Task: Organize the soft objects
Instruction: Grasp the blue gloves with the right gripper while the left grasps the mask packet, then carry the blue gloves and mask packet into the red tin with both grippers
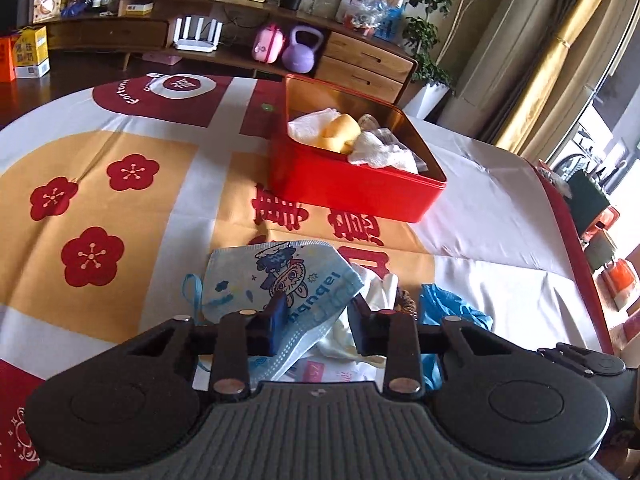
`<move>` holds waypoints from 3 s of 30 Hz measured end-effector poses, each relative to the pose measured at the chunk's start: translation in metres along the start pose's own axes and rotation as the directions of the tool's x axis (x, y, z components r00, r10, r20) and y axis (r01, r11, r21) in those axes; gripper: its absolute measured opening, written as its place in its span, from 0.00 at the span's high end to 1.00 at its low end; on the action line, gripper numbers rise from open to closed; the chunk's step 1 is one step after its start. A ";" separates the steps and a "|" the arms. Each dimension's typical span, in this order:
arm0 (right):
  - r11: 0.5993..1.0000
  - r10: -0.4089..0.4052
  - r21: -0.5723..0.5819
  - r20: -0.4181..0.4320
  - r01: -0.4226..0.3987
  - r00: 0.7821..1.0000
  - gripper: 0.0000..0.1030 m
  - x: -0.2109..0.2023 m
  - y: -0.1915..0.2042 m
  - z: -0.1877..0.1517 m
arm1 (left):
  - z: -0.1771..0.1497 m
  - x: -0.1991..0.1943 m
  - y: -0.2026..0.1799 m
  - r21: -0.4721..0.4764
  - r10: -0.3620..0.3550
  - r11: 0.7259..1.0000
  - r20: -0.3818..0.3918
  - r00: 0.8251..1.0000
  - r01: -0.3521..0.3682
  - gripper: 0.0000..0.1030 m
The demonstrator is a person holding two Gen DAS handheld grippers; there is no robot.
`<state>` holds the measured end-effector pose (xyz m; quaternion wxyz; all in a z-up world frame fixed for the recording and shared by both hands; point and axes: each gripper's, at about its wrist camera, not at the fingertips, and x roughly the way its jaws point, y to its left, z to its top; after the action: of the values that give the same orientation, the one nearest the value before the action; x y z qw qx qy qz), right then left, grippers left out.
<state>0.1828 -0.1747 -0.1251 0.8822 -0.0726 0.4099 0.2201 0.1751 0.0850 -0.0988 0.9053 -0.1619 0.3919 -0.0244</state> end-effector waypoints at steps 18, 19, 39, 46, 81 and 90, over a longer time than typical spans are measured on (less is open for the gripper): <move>0.999 -0.035 0.013 0.089 0.034 0.995 1.00 -0.025 -0.011 0.007 | 0.016 -0.022 0.015 0.011 0.050 0.999 0.077 0.996 -0.051 0.94; 0.999 -0.030 0.015 0.097 0.029 0.995 1.00 -0.028 -0.011 0.009 | 0.018 -0.025 0.016 0.007 0.048 0.999 0.089 0.995 -0.048 0.94; 0.995 0.077 0.041 0.248 -0.090 0.966 1.00 -0.086 -0.021 0.090 | 0.070 -0.070 -0.007 0.081 -0.046 0.996 0.158 0.986 0.034 0.95; 0.995 0.092 0.015 0.288 -0.100 0.953 1.00 -0.086 -0.018 0.125 | 0.095 -0.067 -0.025 0.147 -0.092 0.987 0.179 0.980 0.066 0.95; 0.992 0.089 0.068 0.258 -0.110 0.962 1.00 0.053 -0.026 0.217 | 0.169 0.080 -0.050 0.205 -0.108 0.975 0.122 0.987 0.082 0.95; 0.988 0.093 0.098 0.211 -0.116 0.973 1.00 0.085 -0.030 0.208 | 0.169 0.111 -0.043 0.191 -0.085 0.979 0.091 0.992 0.066 0.95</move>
<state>0.3881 -0.1098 -0.0547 0.9097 0.0207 0.3311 0.2496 0.3771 0.0717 -0.0553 0.9331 -0.0916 0.3364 -0.0877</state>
